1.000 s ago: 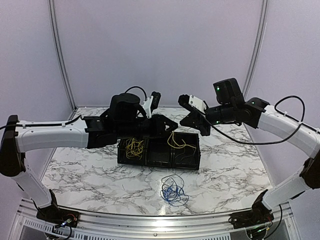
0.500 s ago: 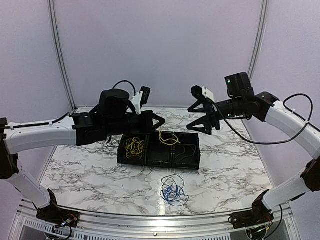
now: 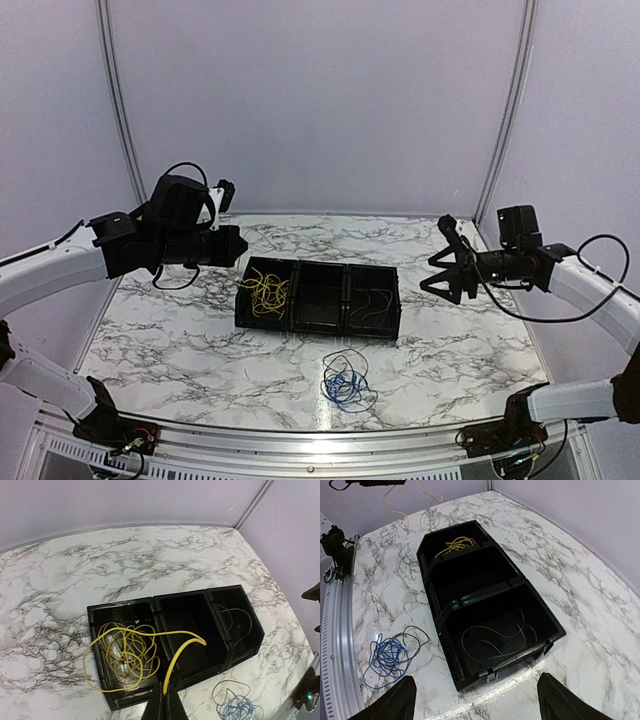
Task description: Untangle the cables
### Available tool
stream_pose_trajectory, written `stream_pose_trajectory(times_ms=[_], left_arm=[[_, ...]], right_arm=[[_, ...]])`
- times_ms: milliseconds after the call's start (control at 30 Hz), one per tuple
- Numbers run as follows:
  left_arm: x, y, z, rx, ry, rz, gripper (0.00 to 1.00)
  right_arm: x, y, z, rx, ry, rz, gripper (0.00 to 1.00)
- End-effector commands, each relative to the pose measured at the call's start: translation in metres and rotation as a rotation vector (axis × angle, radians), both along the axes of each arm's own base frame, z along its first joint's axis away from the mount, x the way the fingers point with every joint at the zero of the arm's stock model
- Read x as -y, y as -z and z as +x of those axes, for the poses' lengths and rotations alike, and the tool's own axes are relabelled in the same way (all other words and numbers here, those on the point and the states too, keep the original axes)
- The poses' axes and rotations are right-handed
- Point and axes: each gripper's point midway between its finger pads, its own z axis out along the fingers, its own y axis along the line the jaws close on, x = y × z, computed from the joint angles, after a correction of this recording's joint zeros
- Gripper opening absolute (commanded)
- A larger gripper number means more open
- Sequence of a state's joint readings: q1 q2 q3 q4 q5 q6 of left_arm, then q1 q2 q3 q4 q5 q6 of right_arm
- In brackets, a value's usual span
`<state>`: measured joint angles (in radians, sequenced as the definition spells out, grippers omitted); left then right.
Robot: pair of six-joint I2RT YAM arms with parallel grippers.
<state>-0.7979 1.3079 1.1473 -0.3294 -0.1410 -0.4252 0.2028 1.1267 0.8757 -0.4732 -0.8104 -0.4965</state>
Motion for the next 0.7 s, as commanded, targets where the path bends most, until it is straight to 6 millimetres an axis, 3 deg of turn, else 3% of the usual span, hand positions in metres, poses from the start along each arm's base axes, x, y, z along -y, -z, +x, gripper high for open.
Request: stream_pose_trajectory(times_ms=[0, 467, 667], left_arm=[[-0.029, 0.022, 0.001, -0.045, -0.060, 0.111, 0.00], [0.006, 0.067, 0.044, -0.162, -0.047, 0.173, 0.00], [0.021, 0.071, 0.061, -0.190, -0.033, 0.137, 0.00]], right_arm=[[0.012, 0.003, 0.015, 0.040, 0.062, 0.065, 0.83], [0.016, 0.033, 0.028, -0.005, 0.084, 0.011, 0.82], [0.018, 0.038, 0.030, -0.012, 0.086, -0.004, 0.82]])
